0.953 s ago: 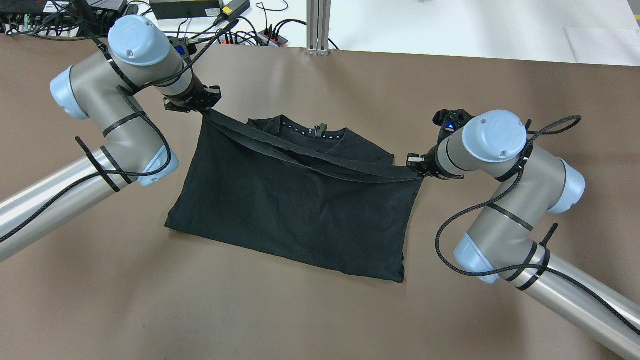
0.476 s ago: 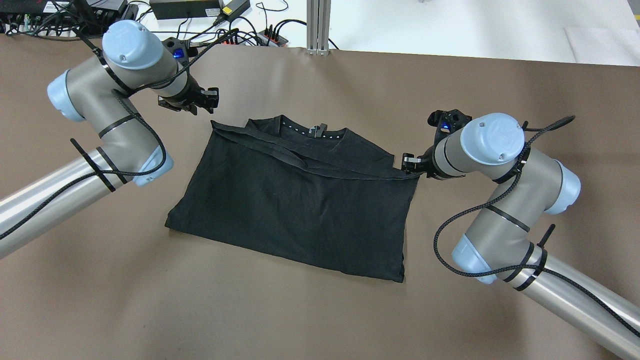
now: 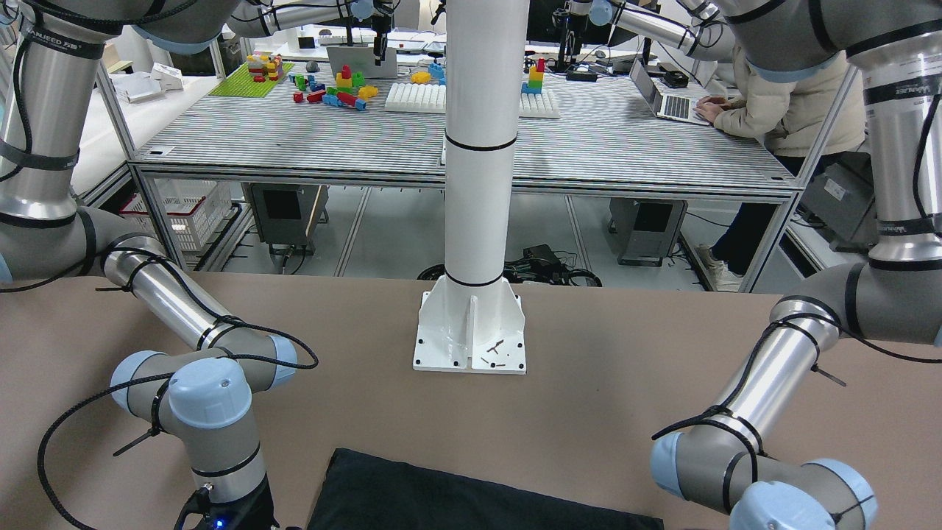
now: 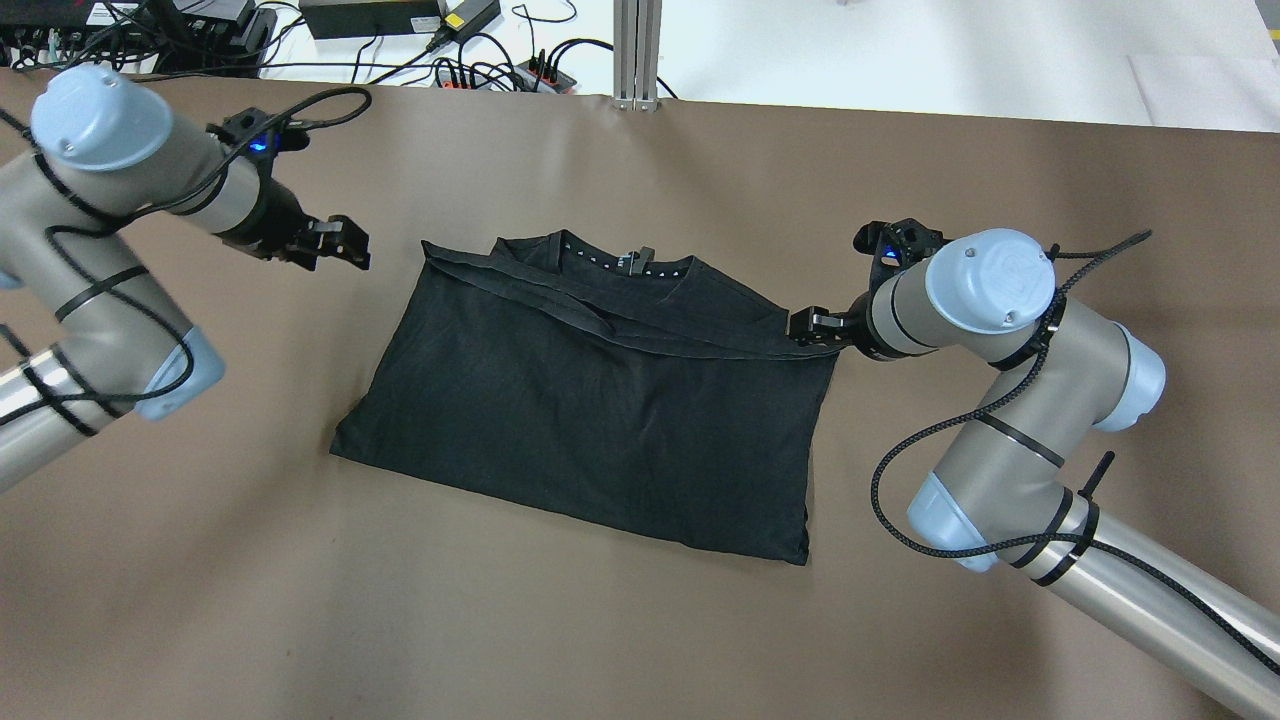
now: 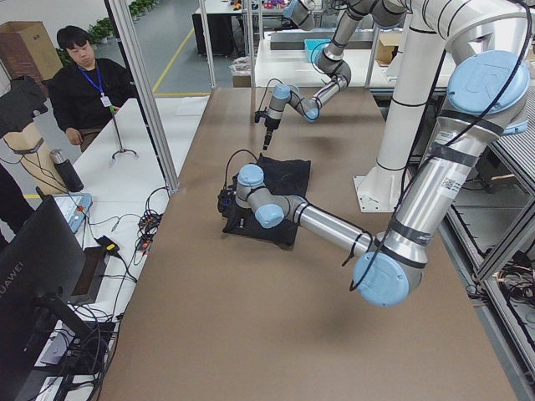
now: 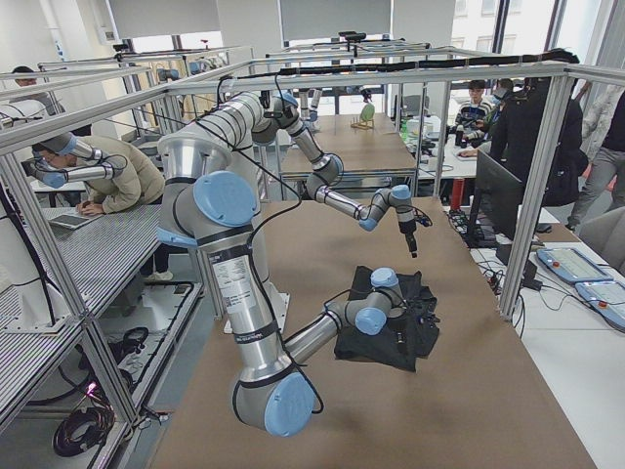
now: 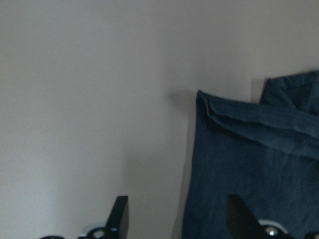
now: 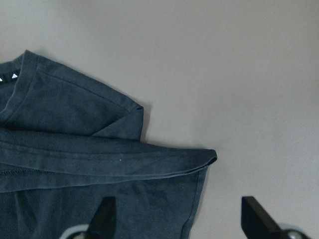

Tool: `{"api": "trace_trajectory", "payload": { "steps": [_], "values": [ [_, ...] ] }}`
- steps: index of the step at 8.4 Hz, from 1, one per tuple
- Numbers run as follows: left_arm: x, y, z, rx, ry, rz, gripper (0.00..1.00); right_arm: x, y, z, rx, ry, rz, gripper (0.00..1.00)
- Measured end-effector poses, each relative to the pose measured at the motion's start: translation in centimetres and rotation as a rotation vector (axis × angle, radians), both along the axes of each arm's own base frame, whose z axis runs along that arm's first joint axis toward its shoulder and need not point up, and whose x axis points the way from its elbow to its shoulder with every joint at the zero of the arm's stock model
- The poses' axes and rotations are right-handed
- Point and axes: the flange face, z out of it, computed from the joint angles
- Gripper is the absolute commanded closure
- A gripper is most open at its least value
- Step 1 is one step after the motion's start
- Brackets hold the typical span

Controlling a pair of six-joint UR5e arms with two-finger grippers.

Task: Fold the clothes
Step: 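Grasp the folded shirt's side edge with the left gripper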

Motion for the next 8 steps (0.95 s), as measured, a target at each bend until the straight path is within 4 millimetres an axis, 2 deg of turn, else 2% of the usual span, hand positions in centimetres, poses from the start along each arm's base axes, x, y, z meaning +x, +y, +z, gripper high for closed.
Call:
{"api": "trace_trajectory", "payload": {
  "steps": [1,2,3,4,6,8],
  "values": [
    [-0.6,3.8,2.7,0.028,0.031,0.039,0.27,0.0,0.1,0.2,0.001,0.001,-0.001,0.06],
    [-0.1,7.6,5.1,0.058,0.066,0.086,0.3,0.0,0.1,0.2,0.002,0.001,-0.002,0.06],
    [0.9,10.6,6.7,0.077,0.093,0.13,0.3,0.0,0.2,0.2,0.003,0.001,-0.002,0.06],
    [2.2,12.8,7.8,0.079,0.107,0.163,0.31,0.0,0.2,0.3,0.003,0.001,-0.002,0.06],
    [4.6,15.1,8.9,0.061,0.111,0.203,0.31,0.0,0.3,0.5,0.002,0.002,-0.003,0.06],
    [5.7,15.6,9.1,0.057,0.109,0.216,0.36,0.0,0.5,0.5,0.002,0.001,-0.004,0.06]
  ]
}}
